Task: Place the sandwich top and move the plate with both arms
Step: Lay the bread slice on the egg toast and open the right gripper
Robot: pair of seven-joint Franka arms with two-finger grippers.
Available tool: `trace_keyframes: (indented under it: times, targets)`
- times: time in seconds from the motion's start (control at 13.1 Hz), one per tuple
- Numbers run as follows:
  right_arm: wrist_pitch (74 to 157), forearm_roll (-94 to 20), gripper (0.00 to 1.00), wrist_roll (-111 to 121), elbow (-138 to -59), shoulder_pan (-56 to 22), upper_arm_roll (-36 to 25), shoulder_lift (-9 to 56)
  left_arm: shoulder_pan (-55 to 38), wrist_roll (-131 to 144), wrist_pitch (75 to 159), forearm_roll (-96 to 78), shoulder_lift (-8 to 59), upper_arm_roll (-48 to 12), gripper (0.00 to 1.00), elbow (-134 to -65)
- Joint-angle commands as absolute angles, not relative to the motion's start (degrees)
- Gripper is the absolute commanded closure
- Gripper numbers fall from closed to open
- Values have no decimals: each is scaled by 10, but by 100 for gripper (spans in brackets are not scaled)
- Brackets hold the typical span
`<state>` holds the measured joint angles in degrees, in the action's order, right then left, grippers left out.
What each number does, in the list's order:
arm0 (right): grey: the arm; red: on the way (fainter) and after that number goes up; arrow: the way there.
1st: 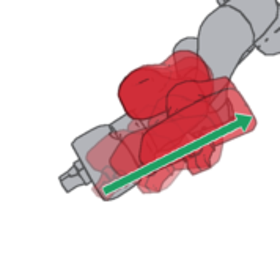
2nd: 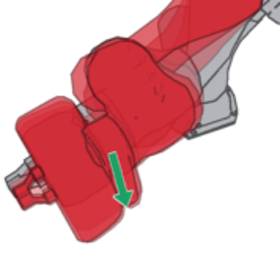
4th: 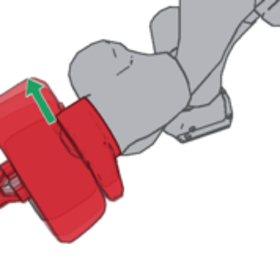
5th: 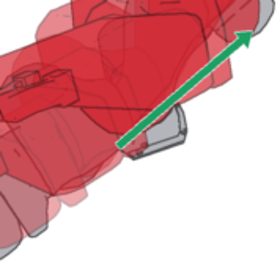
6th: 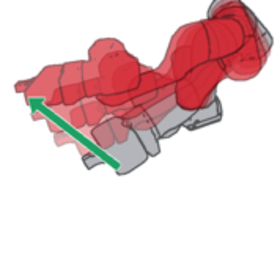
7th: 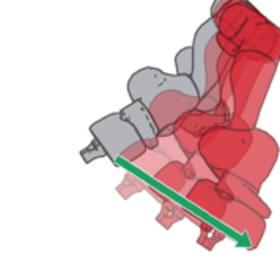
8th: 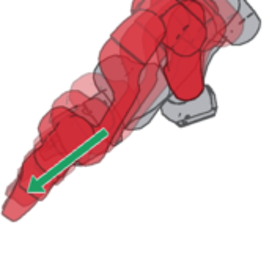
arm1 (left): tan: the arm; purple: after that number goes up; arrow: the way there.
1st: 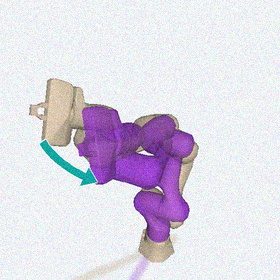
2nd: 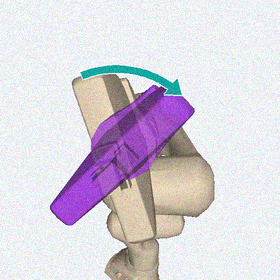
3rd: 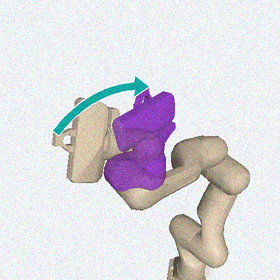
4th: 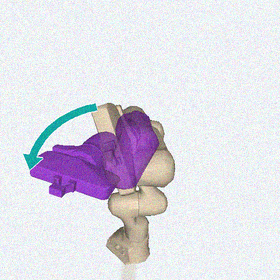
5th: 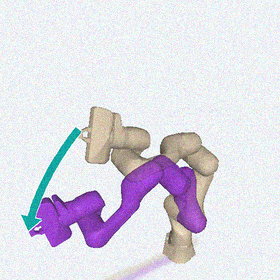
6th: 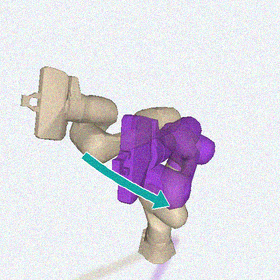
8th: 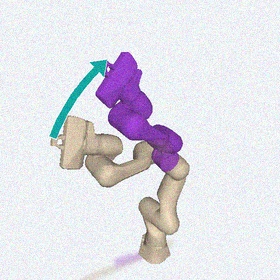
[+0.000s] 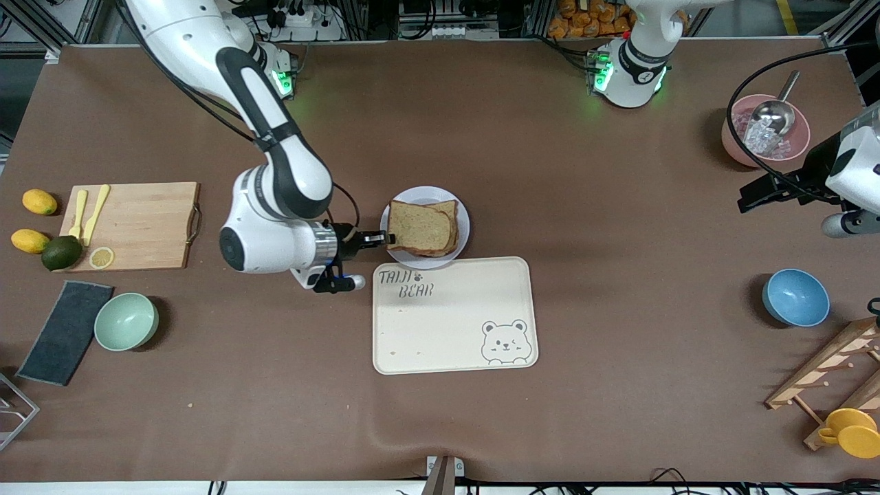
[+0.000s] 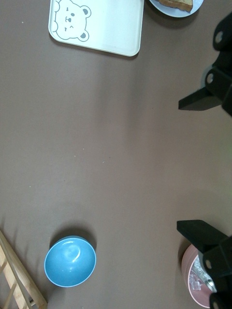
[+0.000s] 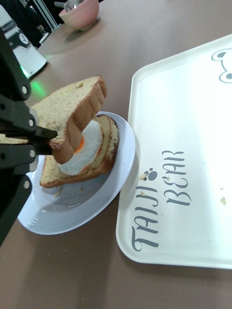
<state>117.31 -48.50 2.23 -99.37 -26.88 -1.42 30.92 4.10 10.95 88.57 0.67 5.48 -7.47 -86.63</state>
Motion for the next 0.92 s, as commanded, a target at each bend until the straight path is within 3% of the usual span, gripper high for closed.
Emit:
trace_keyframes:
  times: [0.0, 0.61, 0.69, 0.76, 0.84]
  targets:
    - [1219, -504, 100, 20, -1006, -298, -22, 323, 43, 105, 891, 4, 49, -74, 0, -871]
    - [1244, -504, 98, 26, -1051, -314, -22, 318, 42, 105, 891, 4, 49, -73, 0, -869]
    - [1243, -509, 69, 22, -1049, -312, -22, 320, 41, 105, 891, 4, 49, -73, 0, -867]
    - [1241, -518, 25, 17, -1049, -312, -22, 320, 42, 105, 891, 4, 49, -73, 0, -867]
    - [1238, -520, 0, 17, -1048, -310, -22, 319, 41, 105, 891, 2, 47, -74, 0, -867]
